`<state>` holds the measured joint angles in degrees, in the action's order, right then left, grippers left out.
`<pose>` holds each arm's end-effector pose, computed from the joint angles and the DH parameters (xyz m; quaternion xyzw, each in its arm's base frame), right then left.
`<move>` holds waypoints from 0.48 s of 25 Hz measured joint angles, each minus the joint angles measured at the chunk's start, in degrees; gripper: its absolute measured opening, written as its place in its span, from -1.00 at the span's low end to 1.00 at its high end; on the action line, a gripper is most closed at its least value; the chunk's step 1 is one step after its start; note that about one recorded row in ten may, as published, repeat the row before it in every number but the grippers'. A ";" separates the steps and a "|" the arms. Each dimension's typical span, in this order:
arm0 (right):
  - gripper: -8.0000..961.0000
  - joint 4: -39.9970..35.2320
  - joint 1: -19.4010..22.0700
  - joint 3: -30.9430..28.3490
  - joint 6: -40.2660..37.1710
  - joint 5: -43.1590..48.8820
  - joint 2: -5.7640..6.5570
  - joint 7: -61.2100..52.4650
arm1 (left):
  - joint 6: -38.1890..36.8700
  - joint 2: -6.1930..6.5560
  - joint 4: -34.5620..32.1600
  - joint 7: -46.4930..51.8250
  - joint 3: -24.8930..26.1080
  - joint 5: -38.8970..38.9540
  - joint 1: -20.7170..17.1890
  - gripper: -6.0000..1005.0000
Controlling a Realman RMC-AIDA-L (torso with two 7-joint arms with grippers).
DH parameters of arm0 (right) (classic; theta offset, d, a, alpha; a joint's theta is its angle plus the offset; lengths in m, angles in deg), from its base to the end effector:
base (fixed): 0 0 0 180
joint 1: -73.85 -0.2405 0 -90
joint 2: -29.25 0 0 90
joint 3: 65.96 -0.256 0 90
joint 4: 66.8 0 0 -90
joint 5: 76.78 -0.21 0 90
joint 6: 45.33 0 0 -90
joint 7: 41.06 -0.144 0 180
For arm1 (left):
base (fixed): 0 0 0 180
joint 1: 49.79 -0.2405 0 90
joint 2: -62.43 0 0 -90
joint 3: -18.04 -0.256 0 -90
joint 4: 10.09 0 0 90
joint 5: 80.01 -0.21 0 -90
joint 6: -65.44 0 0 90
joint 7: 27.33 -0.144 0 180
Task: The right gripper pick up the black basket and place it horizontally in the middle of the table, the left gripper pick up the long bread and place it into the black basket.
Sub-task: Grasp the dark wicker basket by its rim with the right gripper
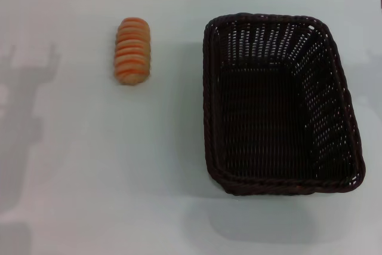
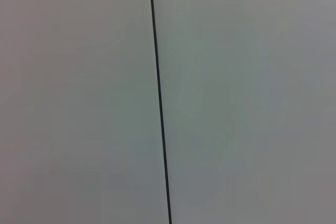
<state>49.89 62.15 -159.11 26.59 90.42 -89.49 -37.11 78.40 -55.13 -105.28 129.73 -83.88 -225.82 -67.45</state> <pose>0.1586 0.3277 0.1024 -0.7794 0.3655 0.0028 0.5088 -0.2473 0.2810 0.1013 -0.6399 -0.2451 -0.2413 0.6872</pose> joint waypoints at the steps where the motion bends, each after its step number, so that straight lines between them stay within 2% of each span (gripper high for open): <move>1: 0.37 -0.02 -1.25 -0.41 1.95 0.02 0.03 -0.41 | 0.00 0.17 0.03 0.14 0.18 0.00 0.04 0.67; 6: 0.37 -0.38 -6.44 -1.42 9.57 0.05 -0.03 -2.59 | -0.18 0.94 0.55 0.37 0.36 0.01 0.54 0.67; 12: 0.37 -2.82 -9.37 -0.27 13.36 0.06 -0.08 -6.20 | -0.60 1.20 0.54 0.38 0.40 0.01 0.62 0.66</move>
<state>47.07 52.78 -159.38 39.94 90.48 -89.56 -43.31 77.79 -53.92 -104.74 130.11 -83.48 -225.82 -66.83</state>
